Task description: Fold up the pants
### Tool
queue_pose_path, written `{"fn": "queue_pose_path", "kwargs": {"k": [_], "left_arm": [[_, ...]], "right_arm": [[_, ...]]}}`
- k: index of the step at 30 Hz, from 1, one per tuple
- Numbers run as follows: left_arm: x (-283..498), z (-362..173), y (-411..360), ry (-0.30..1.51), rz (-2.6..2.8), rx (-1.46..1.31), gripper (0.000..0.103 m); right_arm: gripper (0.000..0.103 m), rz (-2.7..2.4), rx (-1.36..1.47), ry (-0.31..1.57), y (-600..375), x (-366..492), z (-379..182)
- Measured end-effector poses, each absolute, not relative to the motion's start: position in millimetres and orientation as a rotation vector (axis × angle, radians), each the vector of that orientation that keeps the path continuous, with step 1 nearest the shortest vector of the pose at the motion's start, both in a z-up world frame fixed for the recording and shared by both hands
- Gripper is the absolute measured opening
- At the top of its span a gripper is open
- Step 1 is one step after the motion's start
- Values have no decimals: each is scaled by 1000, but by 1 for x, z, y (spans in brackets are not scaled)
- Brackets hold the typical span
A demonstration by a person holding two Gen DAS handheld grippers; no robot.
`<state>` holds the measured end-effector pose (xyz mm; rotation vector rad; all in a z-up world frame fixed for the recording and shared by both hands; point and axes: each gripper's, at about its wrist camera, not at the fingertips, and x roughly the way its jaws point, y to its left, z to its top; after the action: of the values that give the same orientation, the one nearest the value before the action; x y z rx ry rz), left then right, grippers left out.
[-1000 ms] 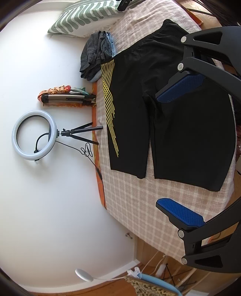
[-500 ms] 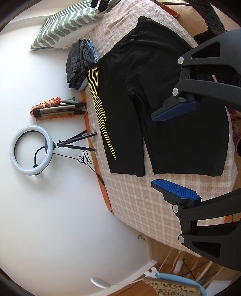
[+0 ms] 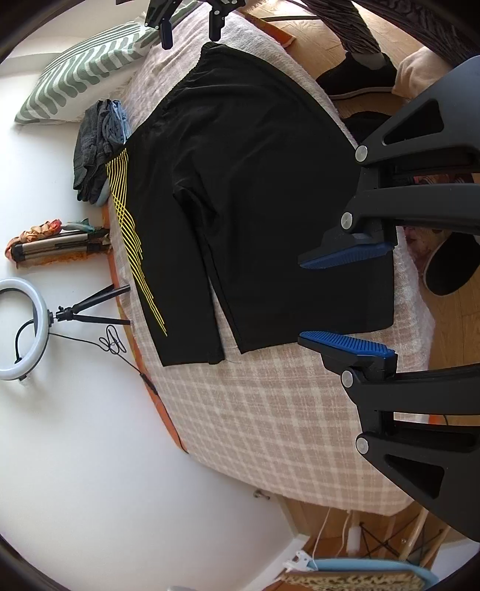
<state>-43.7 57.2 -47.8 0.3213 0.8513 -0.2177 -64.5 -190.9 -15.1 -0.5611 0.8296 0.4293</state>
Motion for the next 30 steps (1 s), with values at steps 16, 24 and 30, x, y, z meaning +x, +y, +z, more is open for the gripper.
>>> {"fn": "queue_pose_path", "kwargs": {"k": [16, 24, 30], "left_arm": [[-51, -87, 31, 942, -358, 379, 33], [-68, -96, 17, 936, -448, 422, 56], [-68, -110, 0, 924, -430, 534, 56]], "right_arm": [[22, 514, -628, 1000, -185, -53, -62], [3, 451, -613, 923, -180, -46, -43], [0, 403, -561, 875, -181, -29, -22]]}}
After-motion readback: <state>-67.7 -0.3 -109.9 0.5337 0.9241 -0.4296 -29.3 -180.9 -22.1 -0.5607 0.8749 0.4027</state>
